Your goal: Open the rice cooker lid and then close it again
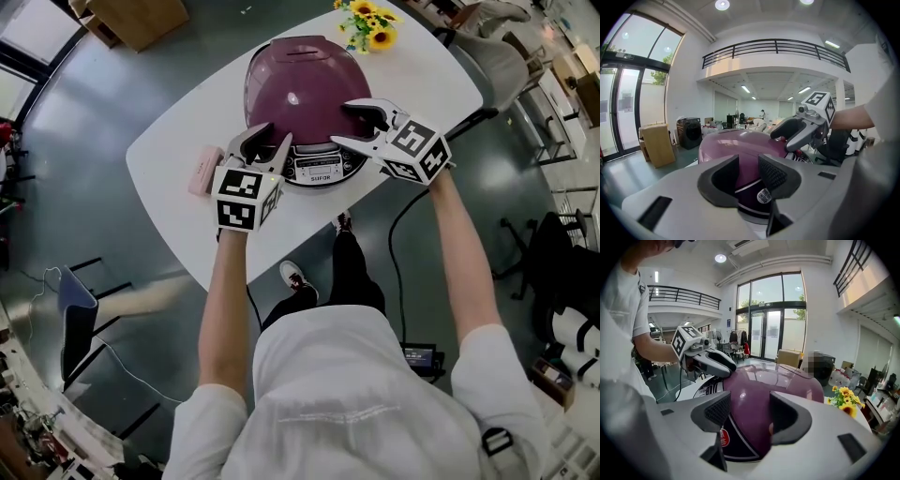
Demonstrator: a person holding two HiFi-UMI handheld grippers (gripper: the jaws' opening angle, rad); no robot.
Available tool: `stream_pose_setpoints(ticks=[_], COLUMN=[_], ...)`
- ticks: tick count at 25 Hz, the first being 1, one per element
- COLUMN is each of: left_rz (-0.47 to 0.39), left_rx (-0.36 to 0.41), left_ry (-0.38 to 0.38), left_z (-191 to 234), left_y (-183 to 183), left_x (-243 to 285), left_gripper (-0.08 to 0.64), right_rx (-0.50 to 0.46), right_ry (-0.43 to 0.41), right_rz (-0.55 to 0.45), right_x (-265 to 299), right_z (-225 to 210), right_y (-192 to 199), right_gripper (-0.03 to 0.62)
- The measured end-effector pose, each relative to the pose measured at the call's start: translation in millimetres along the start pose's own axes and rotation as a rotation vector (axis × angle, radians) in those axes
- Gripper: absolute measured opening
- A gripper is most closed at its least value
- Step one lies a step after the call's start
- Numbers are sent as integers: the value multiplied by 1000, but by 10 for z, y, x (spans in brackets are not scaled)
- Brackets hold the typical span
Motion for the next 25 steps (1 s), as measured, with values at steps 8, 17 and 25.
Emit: stream_pose_setpoints(ticks=[8,17,25], left_rz=[17,20,31], left_rx=[13,6,-47], left_ry=[-1,26,23], left_z=[-11,27,55], left_y=[6,-5,14], left_x=[15,20,57], left_gripper=[141,138,95], right_rx=[27,44,87], right_ry=[35,46,118], right_rz=[-21,-42,-64], right_x=[7,10,18], right_z=[18,-10,5], right_y=[34,41,100], right_gripper=[265,256,233])
Point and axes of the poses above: the fingertips, and each gripper's own axes: x forward along the fingers, z to its left, y out of its underside, the point moved 8 cm from there along -x, backward along the fingers, and after that the axes turned 6 degrees about z, right-handed, at the moved point
